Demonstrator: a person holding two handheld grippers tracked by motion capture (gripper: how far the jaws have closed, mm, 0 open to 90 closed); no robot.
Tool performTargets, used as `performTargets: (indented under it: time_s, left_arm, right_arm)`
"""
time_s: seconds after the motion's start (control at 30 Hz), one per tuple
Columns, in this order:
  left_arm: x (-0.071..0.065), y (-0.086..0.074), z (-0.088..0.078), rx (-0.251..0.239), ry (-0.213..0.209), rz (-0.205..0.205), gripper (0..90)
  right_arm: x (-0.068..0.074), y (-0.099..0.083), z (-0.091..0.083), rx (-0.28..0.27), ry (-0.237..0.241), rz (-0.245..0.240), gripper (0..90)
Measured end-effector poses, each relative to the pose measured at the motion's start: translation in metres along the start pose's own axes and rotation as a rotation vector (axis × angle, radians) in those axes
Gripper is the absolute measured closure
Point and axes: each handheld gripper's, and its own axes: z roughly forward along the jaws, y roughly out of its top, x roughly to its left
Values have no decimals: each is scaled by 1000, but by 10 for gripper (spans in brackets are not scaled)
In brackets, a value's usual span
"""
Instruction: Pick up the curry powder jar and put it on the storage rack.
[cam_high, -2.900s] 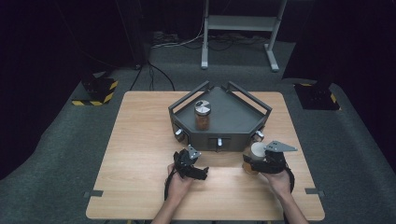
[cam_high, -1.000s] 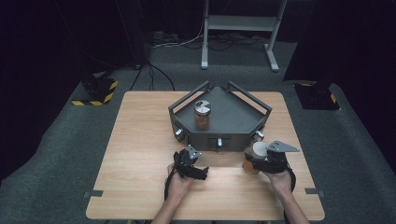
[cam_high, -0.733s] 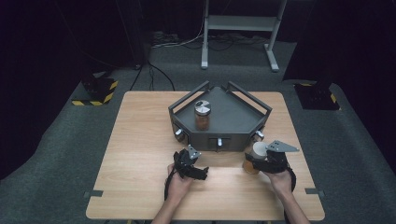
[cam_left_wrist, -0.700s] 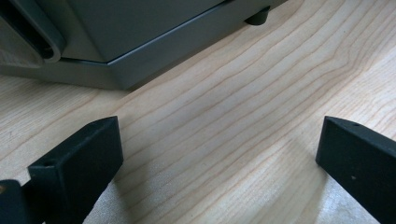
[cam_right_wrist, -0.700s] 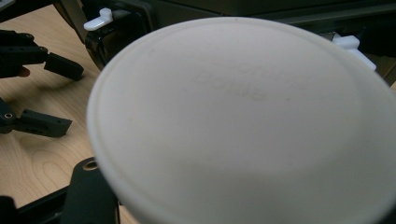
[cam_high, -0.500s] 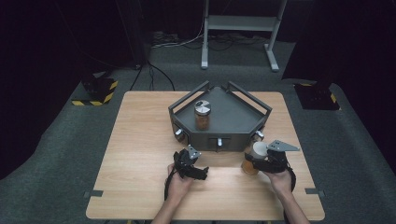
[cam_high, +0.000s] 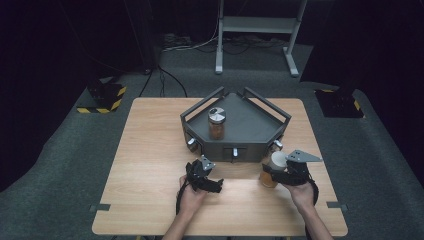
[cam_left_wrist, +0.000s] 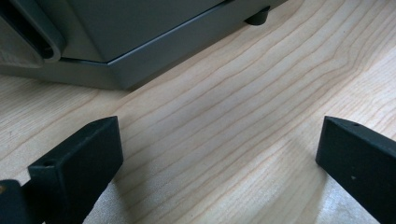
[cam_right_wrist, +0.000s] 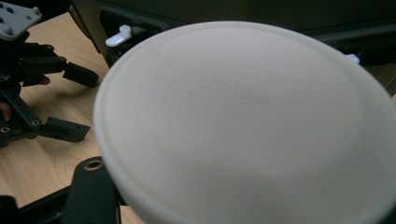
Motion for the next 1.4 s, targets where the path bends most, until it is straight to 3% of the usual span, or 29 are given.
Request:
performTargets:
  time_s: [0.4, 0.83, 1.03, 1.4]
  left_arm:
    - [0, 0, 0, -2, 0, 2, 7]
    - [0, 0, 0, 0, 0, 0, 7]
    - [0, 0, 0, 0, 0, 0, 7]
    - [0, 0, 0, 0, 0, 1, 7]
  right_arm:
    - [-3, 9, -9, -1, 19, -15, 357]
    - [-1, 41, -29, -16, 71, -103, 358]
    - [-6, 60, -34, -18, 116, -110, 358]
    - [-6, 91, -40, -21, 140, -120, 358]
